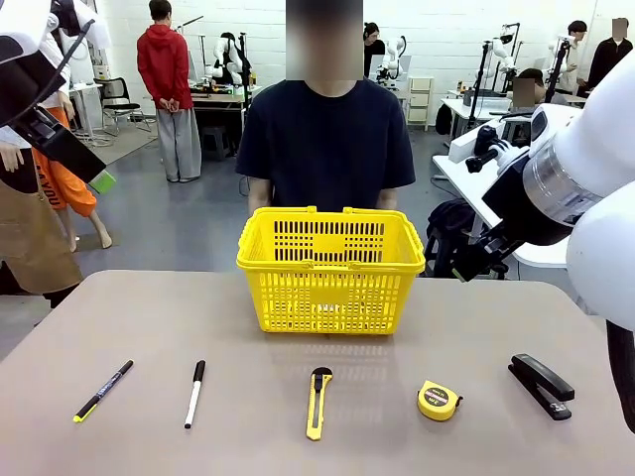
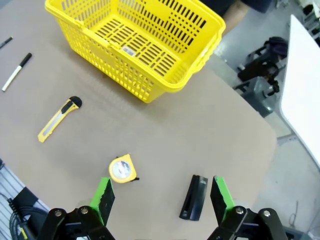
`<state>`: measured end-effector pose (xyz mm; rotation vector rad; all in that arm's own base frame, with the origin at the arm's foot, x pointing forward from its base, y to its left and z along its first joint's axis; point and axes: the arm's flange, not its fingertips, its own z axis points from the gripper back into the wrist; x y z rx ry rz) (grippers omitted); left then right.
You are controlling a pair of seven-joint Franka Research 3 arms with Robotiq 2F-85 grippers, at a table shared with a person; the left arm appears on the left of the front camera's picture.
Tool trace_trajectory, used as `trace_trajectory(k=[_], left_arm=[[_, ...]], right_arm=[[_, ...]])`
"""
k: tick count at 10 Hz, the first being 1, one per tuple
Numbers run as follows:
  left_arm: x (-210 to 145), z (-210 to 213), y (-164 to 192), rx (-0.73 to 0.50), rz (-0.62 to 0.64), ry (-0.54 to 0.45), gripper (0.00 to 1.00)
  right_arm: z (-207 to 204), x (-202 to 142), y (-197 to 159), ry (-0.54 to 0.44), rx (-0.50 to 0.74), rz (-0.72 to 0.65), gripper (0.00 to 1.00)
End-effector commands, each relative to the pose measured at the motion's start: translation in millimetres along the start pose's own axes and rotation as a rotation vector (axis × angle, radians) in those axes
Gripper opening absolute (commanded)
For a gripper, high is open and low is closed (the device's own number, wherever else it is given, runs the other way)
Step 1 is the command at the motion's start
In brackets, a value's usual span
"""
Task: Place the items the person wants into the basket.
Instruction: Pick up the item the person points to and place it in the Market Basket.
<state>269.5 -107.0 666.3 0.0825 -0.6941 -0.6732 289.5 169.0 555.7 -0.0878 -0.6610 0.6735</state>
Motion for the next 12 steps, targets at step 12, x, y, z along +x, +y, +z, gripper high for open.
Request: trace_trajectory(k=[12], left_arm=[[-237.8,64.9,243.8,-0.318,0.375,-0.416,1.00]], right_arm=[[158.4,-228.8,-284.3,-0.410,0.545,-0.325,1.00]])
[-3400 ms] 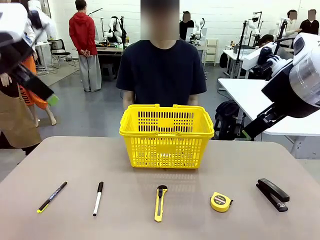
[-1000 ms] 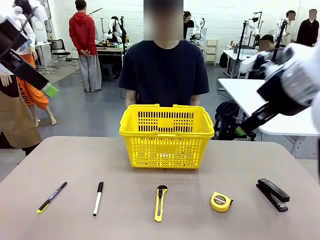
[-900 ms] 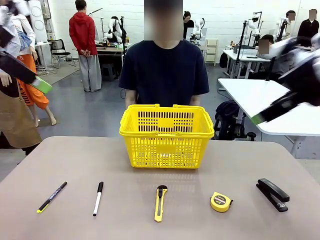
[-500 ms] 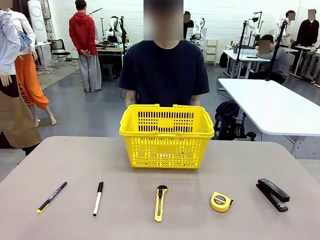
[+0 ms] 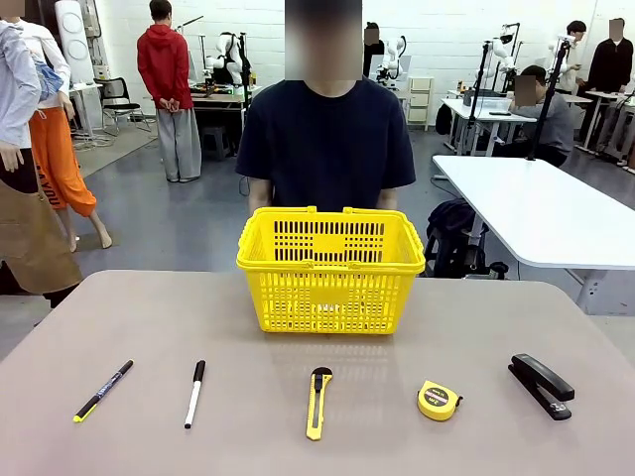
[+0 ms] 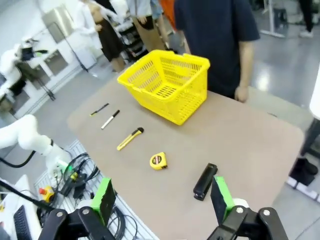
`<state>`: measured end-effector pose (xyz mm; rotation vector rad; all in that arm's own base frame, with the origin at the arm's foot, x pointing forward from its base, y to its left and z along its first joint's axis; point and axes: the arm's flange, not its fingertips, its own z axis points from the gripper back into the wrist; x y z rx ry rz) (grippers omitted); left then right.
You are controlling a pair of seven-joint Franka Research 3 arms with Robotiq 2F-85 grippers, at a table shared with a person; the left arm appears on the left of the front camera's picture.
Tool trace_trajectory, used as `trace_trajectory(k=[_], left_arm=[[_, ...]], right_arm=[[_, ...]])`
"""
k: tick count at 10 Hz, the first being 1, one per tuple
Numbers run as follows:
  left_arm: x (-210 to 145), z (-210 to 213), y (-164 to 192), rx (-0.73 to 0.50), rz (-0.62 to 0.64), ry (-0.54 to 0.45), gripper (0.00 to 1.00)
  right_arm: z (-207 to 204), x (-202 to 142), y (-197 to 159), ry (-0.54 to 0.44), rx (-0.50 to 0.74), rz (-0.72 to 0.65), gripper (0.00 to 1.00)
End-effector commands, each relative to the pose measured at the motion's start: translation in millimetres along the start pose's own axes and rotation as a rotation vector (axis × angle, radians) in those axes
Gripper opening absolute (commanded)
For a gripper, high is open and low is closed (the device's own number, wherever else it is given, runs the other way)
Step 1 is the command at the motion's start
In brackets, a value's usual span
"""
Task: Place the items the person wants into the basket.
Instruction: Pick up the item the person points to and place it in the Market Basket.
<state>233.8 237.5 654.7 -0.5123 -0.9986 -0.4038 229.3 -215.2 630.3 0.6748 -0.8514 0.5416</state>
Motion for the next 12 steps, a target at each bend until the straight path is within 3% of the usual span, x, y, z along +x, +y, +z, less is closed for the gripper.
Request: trace_trajectory(k=[1,3,4,12], left_arm=[[-8.7,6.3,-5.5,0.007,-0.029,0.059,1.00],[-11.2,20.3,-3.0,0.016,0.003,0.062,1.00],[-9.8,9.8,-3.3,0.002,0.000,0.028,1.00],[-9.8,9.8,-3.3,0.002,0.000,0.028,1.00]], right_arm=[[17.1,-0.8,15.6,0.017,-0.033,-0.013,1.00],[24.1,0.6,25.5,-0.018,-0.043,0.013,1.00],[18.5,-3.1,13.0,0.013,-0.046,-0.016,1.00],[18.5,-3.1,13.0,0.013,-0.046,-0.016,1.00]])
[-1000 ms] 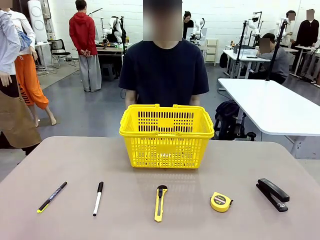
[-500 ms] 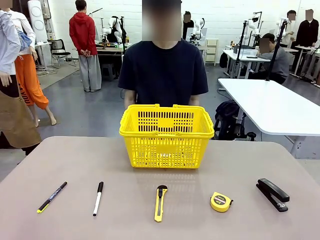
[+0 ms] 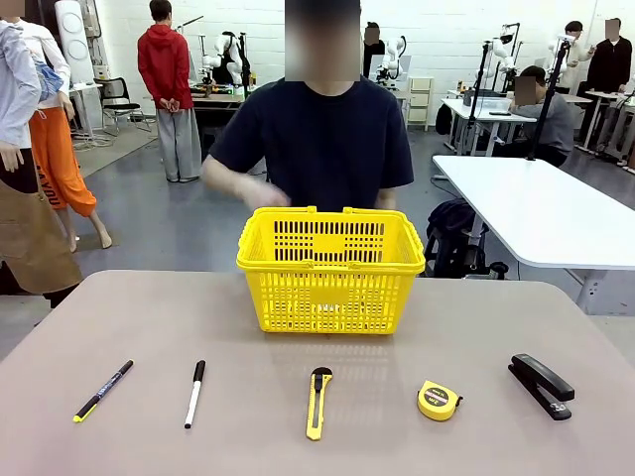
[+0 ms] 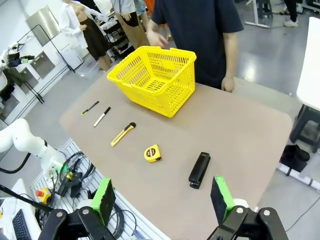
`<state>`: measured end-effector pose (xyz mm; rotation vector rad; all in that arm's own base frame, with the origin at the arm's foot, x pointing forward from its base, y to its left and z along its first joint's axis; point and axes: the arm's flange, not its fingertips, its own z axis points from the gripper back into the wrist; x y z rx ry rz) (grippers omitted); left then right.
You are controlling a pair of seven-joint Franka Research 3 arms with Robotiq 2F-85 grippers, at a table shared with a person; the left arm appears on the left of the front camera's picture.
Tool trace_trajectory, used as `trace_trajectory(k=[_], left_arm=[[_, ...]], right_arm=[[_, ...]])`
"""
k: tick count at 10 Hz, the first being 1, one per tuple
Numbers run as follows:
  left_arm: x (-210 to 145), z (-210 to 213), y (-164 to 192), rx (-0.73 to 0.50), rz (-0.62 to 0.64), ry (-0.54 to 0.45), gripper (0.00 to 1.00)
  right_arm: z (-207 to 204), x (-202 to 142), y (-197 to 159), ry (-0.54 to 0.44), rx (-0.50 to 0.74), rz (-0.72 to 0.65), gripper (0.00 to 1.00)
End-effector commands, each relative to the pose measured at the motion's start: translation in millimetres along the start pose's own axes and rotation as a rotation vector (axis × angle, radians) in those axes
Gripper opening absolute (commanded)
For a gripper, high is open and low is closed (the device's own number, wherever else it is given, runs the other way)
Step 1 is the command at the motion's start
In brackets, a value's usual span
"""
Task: Place the items the person wants into the basket.
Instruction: Pick up the item the person points to and place it in the Market Basket.
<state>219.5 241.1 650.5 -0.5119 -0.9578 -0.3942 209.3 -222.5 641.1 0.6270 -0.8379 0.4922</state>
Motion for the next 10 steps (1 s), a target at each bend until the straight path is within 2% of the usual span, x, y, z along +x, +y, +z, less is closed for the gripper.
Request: trace_trajectory(k=[1,10], left_arm=[[1.2,-0.2,0.5,0.001,-0.019,-0.008,1.00],[0.1,0.1,0.0,0.001,-0.001,-0.001,1.00]], right_arm=[[-1.9,0.2,1.2,-0.003,0.013,0.014,1.00],[-1.9,0.2,1.2,-0.003,0.013,0.014,1.00]])
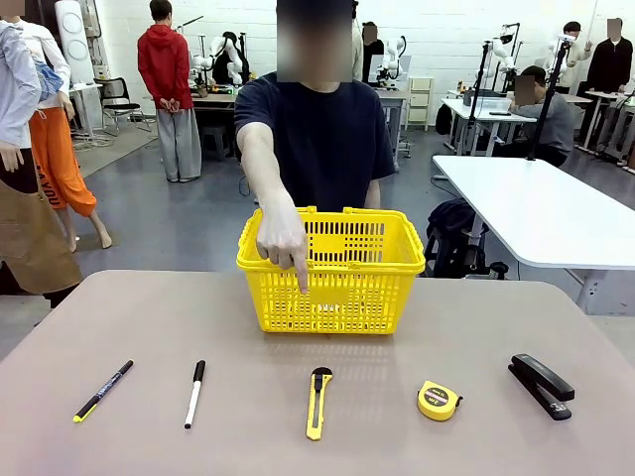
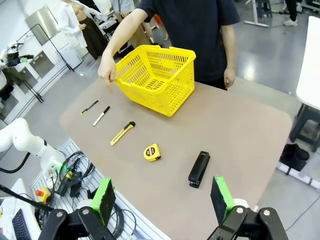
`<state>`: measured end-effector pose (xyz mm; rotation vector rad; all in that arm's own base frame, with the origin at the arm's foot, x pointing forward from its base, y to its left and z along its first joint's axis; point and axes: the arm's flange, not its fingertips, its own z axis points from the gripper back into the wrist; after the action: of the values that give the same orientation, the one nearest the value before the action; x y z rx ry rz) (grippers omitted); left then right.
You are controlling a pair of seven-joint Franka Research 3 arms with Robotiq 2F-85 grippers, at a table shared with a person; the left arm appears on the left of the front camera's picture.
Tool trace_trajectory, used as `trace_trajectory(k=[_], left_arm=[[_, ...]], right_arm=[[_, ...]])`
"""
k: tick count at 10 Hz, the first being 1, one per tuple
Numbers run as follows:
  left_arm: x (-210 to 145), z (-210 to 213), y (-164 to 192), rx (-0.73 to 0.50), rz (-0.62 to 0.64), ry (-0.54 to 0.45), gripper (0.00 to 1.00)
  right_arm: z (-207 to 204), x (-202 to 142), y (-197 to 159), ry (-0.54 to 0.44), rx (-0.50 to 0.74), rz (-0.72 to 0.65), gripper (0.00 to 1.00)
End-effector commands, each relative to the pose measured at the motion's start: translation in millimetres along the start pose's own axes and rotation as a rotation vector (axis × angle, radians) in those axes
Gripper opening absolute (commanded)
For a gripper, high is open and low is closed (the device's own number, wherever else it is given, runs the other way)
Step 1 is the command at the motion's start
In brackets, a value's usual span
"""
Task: Place the items the person wants into the basket.
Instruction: Pick up the item the person points to and place it in the Market Basket.
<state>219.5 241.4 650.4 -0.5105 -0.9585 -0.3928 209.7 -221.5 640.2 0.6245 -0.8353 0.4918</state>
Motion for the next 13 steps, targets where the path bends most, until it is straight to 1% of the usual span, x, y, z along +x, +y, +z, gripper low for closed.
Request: trace_trajectory(k=[1,2,3,4,5,6,7,8,9,10,11,12,13], left_arm=[[37.6,-17.2,-33.6,0.056,-0.135,0.064,1.00],[86.4,-43.3,-89.6,0.119,-0.320,0.166,1.00],[131.6,-81.1,-153.6,0.150,-0.487,0.315,1.00],[163.4,-129.8,-210.2,0.129,-0.636,0.493,1.00],[181.2,-186.9,-248.3,0.046,-0.691,0.670,1.00],[180.8,-255.6,-290.4,0.029,-0.686,0.816,1.00],[164.0,-308.4,-326.4,0.022,-0.667,0.921,1.00],[141.0,-353.1,-359.5,0.087,-0.603,0.948,1.00],[114.8,-385.4,-388.3,0.136,-0.536,0.989,1.00],[81.9,-409.4,-409.3,0.187,-0.473,1.019,1.00],[57.4,-421.0,-417.8,0.205,-0.423,1.030,1.00],[39.9,-422.6,-424.9,0.240,-0.357,0.994,1.00],[25.5,-420.4,-428.3,0.230,-0.319,0.960,1.00]], right_arm=[[-0.5,0.6,1.0,-0.006,0.015,0.014,1.00],[-0.5,0.6,1.0,-0.006,0.015,0.014,1.00],[-0.5,0.6,1.0,-0.006,0.015,0.014,1.00],[-0.5,0.6,1.0,-0.006,0.015,0.014,1.00],[-0.5,0.6,1.0,-0.006,0.015,0.014,1.00],[-0.5,0.6,1.0,-0.006,0.015,0.014,1.00],[-0.5,0.6,1.0,-0.006,0.015,0.014,1.00],[-0.5,0.6,1.0,-0.006,0.015,0.014,1.00],[-0.5,0.6,1.0,-0.006,0.015,0.014,1.00],[-0.5,0.6,1.0,-0.006,0.015,0.014,1.00],[-0.5,0.6,1.0,-0.006,0.015,0.014,1.00],[-0.5,0.6,1.0,-0.006,0.015,0.014,1.00],[-0.5,0.6,1.0,-0.006,0.015,0.014,1.00]])
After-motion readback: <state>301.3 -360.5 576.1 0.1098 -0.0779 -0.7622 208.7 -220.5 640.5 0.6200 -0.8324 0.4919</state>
